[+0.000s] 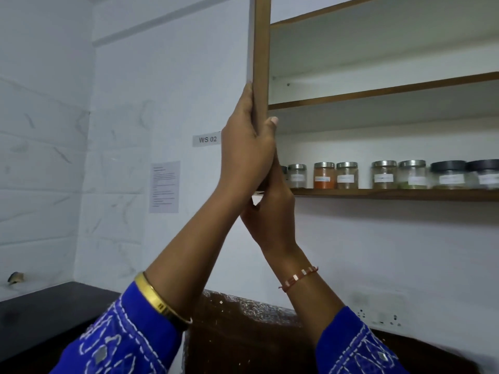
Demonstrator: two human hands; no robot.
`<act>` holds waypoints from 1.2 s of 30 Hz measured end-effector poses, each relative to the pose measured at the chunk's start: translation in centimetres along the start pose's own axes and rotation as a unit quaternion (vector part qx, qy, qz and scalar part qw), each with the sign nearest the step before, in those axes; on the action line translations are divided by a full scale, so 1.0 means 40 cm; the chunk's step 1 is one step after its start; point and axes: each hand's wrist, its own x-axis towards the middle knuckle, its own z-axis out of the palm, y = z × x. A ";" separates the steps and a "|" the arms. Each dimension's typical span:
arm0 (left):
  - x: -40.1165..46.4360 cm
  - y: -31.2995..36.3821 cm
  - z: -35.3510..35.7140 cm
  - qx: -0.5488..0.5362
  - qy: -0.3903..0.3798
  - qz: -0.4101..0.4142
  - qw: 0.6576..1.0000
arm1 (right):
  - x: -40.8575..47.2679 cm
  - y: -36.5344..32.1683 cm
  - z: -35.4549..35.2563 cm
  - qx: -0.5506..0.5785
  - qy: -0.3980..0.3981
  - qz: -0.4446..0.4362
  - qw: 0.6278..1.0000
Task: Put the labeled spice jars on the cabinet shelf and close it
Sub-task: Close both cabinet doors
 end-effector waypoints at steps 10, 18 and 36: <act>-0.056 0.034 0.261 -0.010 -0.087 0.031 0.996 | 0.009 0.132 -0.229 0.031 0.026 0.133 0.990; -0.085 -0.043 0.415 -0.004 -0.143 0.087 0.986 | 0.016 0.248 -0.324 0.083 0.064 0.219 0.970; -0.081 -0.329 0.656 0.095 -0.247 0.136 0.955 | 0.045 0.577 -0.447 -0.081 0.125 0.308 0.940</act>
